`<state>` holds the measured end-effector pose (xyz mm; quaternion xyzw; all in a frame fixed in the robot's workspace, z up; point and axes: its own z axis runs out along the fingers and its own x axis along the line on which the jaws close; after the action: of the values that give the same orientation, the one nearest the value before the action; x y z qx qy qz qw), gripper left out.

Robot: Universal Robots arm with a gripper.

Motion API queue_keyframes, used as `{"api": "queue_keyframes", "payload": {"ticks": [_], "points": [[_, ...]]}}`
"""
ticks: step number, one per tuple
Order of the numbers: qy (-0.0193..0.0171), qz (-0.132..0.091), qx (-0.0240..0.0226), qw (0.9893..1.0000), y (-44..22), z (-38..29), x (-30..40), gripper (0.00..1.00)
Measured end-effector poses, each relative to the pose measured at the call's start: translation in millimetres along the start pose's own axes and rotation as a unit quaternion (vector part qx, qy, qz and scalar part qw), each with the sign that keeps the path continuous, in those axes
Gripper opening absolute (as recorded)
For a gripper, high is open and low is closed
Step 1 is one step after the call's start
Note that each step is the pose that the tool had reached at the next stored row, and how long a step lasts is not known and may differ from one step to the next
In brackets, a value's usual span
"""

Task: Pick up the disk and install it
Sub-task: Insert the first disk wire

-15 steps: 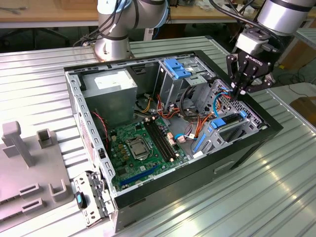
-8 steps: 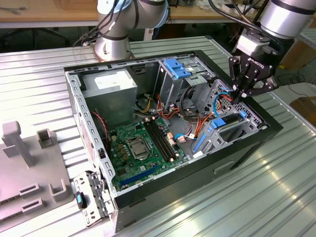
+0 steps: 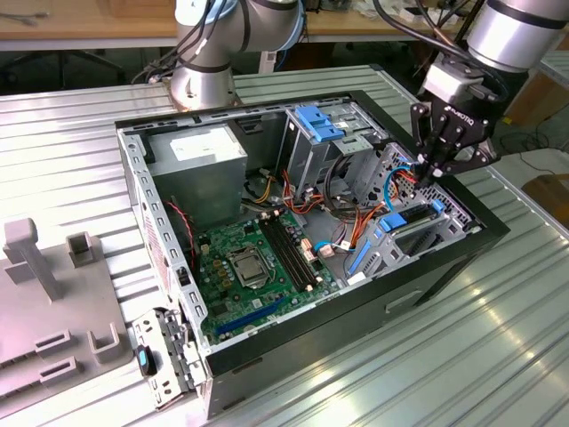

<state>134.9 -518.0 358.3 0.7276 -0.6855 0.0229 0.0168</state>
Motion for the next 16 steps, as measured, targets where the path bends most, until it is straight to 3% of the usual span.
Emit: {"api": "queue_keyframes", "payload": {"ticks": [3, 5, 7, 16], "points": [[-0.0004, 0.013, -0.0007, 0.9999, 0.0, 2.0, 1.3, 0.16], [-0.0043, 0.013, -0.0006, 0.9999, 0.6, 3.7, 12.4, 0.16], [-0.0054, 0.013, -0.0005, 0.9999, 1.1, 4.2, 16.5, 0.16], [-0.0074, 0.0, 0.0016, 1.0, 9.8, 6.5, 22.6, 0.16]]}}
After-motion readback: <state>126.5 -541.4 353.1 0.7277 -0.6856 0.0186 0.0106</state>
